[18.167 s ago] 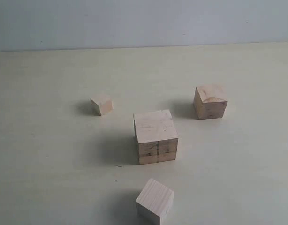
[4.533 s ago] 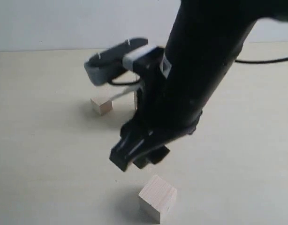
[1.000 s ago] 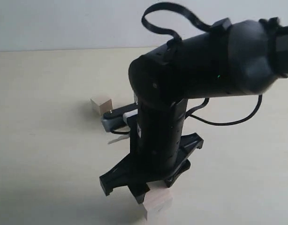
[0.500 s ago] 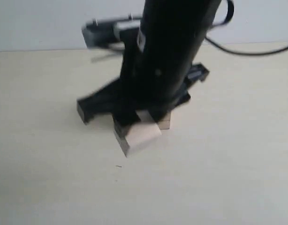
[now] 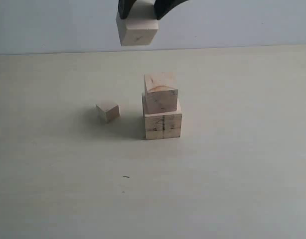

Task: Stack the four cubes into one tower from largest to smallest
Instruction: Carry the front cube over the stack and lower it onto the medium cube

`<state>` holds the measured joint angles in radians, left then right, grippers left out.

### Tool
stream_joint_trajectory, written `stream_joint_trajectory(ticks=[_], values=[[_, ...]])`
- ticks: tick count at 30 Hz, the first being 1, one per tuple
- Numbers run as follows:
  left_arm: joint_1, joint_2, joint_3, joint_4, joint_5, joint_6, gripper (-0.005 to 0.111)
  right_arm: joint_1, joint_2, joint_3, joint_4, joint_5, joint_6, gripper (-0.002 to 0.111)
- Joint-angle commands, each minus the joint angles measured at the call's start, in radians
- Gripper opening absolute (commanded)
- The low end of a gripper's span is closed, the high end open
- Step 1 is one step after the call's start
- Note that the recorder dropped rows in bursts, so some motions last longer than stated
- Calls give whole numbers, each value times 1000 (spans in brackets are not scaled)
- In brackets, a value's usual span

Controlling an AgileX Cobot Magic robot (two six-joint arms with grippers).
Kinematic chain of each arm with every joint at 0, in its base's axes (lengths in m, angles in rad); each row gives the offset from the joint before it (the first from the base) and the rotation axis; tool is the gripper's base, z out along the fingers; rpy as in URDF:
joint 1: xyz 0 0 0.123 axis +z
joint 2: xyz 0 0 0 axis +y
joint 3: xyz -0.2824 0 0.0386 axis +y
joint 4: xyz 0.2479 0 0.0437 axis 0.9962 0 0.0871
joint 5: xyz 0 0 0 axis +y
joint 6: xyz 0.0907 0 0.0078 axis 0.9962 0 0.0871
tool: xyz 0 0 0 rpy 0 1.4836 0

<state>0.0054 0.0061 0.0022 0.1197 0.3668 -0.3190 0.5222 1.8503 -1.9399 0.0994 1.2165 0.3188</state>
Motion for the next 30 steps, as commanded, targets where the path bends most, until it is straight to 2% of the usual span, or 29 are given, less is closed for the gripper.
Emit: stream_joint_trajectory(ticks=[1, 5, 8, 14, 18, 23, 30], values=[[-7, -6, -2, 2, -8, 5, 0, -46, 47, -12, 16, 5, -21, 45], [-7, -6, -2, 2, -8, 5, 0, -53, 43, -12, 0, 5, -27, 45], [-7, -6, -2, 2, -8, 5, 0, -51, 17, 6, -12, 5, -120, 45], [-7, -6, -2, 2, -8, 9, 0, -51, -172, 229, -79, 5, -51, 45], [-7, -6, -2, 2, -8, 9, 0, -51, -106, 213, -20, 5, -27, 45], [-7, -6, -2, 2, -8, 9, 0, -51, 35, 77, 78, 5, -18, 45], [-7, -6, -2, 2, -8, 9, 0, -51, 86, 5, -31, 5, 34, 45]])
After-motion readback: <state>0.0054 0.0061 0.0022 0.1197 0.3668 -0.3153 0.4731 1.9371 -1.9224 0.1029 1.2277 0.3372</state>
